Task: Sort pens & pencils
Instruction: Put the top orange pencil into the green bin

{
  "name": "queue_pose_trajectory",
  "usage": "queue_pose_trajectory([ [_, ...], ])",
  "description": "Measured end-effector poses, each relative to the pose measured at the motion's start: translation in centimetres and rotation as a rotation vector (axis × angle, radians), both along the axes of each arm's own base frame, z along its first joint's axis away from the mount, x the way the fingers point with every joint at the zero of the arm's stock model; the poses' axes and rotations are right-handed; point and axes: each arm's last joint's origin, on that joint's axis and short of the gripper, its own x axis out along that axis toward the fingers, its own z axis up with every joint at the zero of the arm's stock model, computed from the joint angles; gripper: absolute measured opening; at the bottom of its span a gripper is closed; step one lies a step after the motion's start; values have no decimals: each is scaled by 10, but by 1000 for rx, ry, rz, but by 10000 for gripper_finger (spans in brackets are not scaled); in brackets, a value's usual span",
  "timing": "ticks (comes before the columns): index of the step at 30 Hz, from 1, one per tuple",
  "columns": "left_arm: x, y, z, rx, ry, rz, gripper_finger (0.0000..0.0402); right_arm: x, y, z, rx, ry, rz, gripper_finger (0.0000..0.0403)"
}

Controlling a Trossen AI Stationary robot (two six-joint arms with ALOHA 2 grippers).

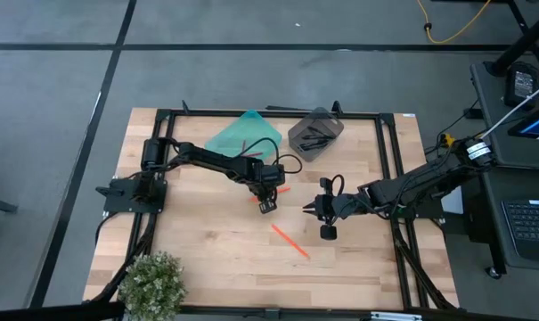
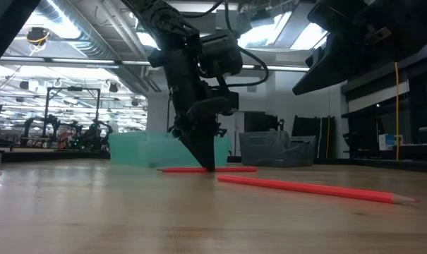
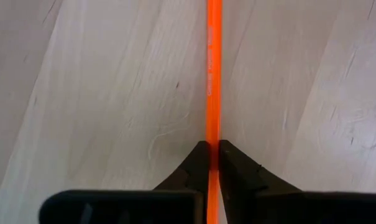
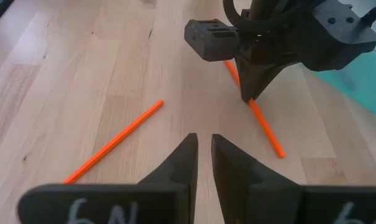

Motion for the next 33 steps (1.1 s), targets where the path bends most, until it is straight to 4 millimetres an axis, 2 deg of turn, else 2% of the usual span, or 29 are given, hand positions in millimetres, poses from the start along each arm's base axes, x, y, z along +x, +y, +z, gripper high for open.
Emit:
queue_pose_trajectory([
  [15, -2, -1, 3, 19, 7, -72, 19, 0, 0, 0, 7, 6, 5, 49],
  [24, -12, -7, 26, 17, 7, -112, 18, -1, 0, -2, 5, 21, 3, 49],
  [33, -17, -22, 47, 61, -24, -143, 18, -2, 0, -3, 20, 33, -12, 49],
])
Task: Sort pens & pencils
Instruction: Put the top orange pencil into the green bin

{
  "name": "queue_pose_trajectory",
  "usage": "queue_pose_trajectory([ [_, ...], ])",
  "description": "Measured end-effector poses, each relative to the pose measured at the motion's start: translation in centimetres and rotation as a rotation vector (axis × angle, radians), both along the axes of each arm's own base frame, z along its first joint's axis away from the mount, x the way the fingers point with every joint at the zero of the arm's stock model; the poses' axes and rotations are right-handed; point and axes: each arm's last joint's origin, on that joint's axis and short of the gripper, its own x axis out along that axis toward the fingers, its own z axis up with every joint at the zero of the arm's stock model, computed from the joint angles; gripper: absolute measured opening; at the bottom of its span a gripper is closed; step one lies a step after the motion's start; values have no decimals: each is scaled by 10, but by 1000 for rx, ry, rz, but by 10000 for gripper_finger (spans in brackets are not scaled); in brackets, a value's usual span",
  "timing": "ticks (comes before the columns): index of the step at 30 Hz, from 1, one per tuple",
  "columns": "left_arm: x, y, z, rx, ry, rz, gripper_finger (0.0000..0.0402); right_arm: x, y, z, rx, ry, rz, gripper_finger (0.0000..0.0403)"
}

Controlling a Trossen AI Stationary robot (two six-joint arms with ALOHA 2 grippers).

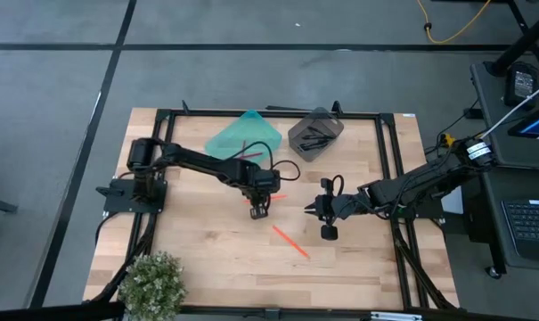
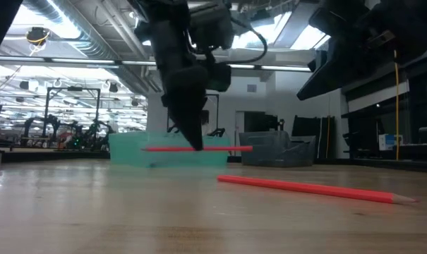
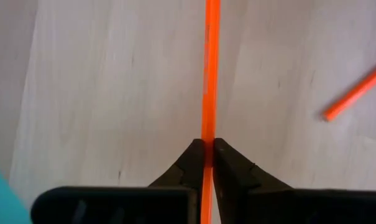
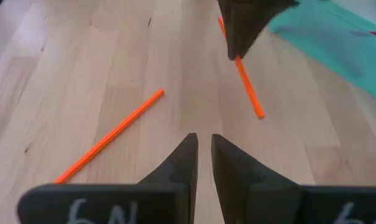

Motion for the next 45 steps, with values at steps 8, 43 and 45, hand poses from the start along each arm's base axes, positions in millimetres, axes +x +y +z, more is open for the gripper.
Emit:
queue_pose_trajectory([
  [8, -10, -13, 28, 36, -49, -23, 18, 0, 0, 0, 5, 4, 5, 49],
  [43, -111, -22, 23, 124, -641, 50, 18, 0, 3, 1, 39, -1, 23, 48],
  [45, -113, -22, 19, 121, -687, 51, 18, 0, 3, 1, 39, -1, 24, 48],
])
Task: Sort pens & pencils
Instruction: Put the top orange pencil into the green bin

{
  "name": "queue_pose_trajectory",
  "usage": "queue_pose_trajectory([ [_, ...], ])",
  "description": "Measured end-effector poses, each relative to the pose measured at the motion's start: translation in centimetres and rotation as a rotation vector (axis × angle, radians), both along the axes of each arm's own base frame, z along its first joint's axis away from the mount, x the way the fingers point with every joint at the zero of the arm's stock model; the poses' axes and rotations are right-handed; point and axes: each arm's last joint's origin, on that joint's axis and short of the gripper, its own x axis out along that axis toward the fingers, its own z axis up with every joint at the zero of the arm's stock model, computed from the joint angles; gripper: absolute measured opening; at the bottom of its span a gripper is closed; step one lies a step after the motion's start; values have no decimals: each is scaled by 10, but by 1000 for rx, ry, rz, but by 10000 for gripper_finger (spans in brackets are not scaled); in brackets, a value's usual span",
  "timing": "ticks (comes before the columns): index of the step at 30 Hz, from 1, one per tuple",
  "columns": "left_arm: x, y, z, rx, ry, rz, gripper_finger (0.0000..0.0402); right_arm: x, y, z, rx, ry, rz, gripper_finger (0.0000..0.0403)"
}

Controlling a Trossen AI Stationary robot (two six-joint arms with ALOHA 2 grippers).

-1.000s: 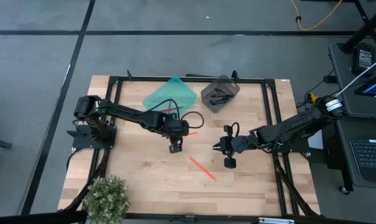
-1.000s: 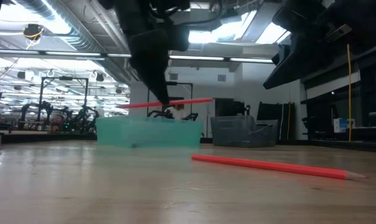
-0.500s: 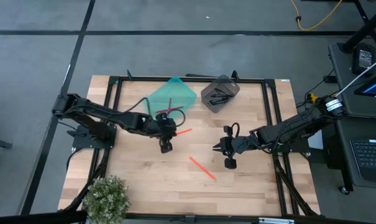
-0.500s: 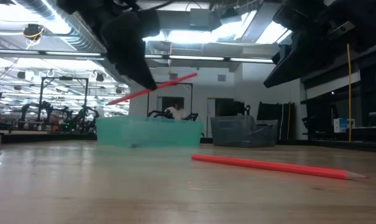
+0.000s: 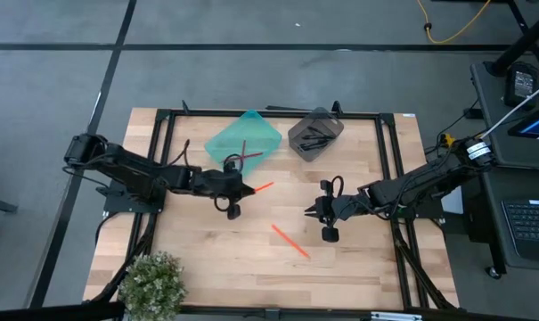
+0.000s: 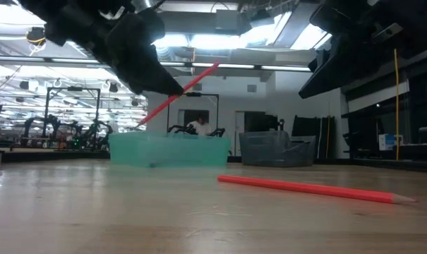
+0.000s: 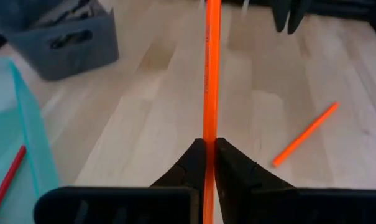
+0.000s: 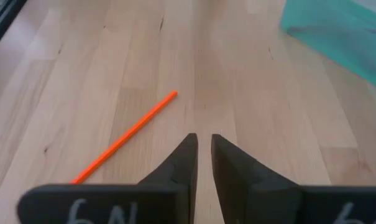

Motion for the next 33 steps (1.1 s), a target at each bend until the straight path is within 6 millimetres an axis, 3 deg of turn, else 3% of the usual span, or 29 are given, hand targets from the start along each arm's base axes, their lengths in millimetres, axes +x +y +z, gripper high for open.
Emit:
queue_pose_trajectory([
  [11, -10, 6, -10, 12, -224, 10, 18, 0, 0, 0, 0, 2, -1, 48],
  [33, -16, 21, -6, 281, -227, 500, 18, 0, 0, 0, -2, 2, 1, 49],
])
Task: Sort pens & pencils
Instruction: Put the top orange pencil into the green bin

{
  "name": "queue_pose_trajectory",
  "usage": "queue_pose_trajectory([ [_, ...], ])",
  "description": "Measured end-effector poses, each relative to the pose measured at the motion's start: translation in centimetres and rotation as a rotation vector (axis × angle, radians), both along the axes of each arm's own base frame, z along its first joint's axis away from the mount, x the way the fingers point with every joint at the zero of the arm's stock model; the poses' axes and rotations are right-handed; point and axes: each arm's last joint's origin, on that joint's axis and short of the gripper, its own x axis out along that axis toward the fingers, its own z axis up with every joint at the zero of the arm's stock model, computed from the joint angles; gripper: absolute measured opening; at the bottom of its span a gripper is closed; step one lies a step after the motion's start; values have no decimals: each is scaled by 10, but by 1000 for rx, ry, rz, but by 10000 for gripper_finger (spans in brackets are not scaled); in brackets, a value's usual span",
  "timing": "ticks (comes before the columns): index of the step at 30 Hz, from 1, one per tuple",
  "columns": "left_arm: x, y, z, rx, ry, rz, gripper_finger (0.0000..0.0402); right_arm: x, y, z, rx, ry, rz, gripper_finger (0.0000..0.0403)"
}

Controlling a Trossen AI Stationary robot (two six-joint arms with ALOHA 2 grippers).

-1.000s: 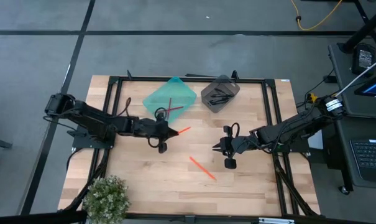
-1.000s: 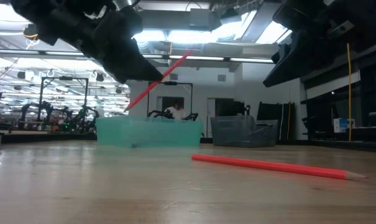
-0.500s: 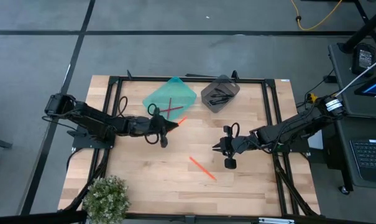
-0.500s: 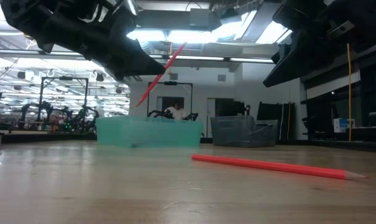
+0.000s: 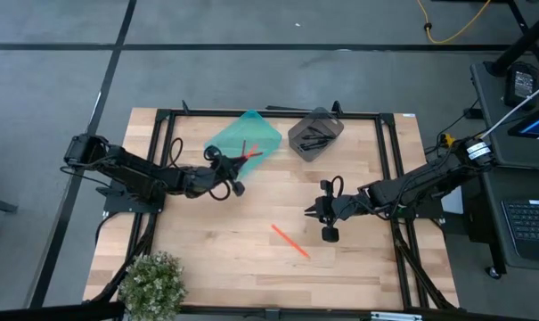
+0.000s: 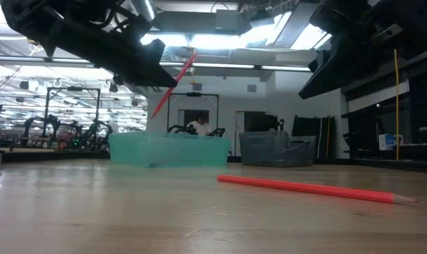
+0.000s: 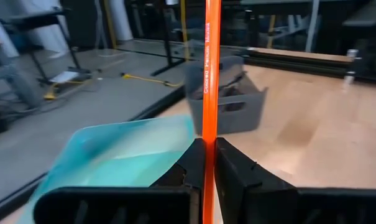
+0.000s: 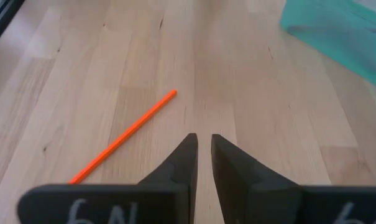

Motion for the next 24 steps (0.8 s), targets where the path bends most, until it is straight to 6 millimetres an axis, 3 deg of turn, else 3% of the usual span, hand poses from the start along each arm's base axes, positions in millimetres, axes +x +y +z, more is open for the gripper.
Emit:
queue_pose_trajectory([
  [12, -1, 12, 0, 13, 3, 86, 18, 0, 0, 0, 1, 0, -1, 49],
  [24, -6, 44, -8, -32, 69, 147, 18, 0, 0, 0, 0, 0, -1, 49],
])
